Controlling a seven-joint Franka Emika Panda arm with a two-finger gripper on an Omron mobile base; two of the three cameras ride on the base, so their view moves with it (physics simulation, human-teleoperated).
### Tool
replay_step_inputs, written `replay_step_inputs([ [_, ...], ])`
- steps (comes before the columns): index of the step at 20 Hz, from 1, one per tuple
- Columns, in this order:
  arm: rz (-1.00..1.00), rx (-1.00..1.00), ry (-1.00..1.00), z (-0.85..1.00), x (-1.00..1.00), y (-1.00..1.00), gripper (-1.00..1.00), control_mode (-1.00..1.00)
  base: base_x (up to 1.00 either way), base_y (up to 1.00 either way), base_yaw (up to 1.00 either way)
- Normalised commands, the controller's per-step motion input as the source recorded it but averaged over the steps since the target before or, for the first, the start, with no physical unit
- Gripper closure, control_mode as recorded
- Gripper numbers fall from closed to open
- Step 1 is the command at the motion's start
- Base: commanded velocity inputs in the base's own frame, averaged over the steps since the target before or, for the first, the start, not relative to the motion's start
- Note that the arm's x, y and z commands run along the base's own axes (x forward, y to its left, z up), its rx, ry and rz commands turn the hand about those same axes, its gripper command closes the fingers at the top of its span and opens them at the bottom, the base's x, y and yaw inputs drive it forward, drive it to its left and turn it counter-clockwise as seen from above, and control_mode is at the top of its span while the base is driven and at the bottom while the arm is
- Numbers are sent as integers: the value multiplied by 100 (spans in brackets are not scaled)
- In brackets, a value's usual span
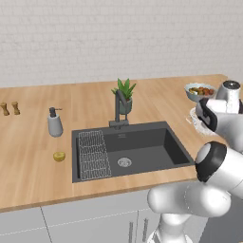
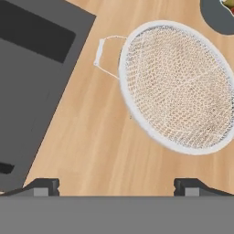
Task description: Put the colander in the sink, put the kiwi in the colander, and turn on the sink faucet and pour water over the colander.
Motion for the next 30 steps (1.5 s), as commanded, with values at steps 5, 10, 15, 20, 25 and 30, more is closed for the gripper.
replay_step_inputs([
  [5, 0, 0, -6, -26, 24, 0, -100, -100, 0, 0, 0],
  [10, 0, 0, -4, -10, 40, -9, -100, -100, 0, 0, 0],
  [15, 0, 0, 0, -13, 38, -21, -100, -100, 0, 0, 0],
  [20, 0, 0, 0, -15, 36, -20, -100, -100, 0, 0, 0],
  [25, 0, 0, 0, -16, 28, -17, -100, -100, 0, 0, 0],
  [30, 3, 0, 0, -31, 10, -5, -100, -100, 0, 0, 0],
])
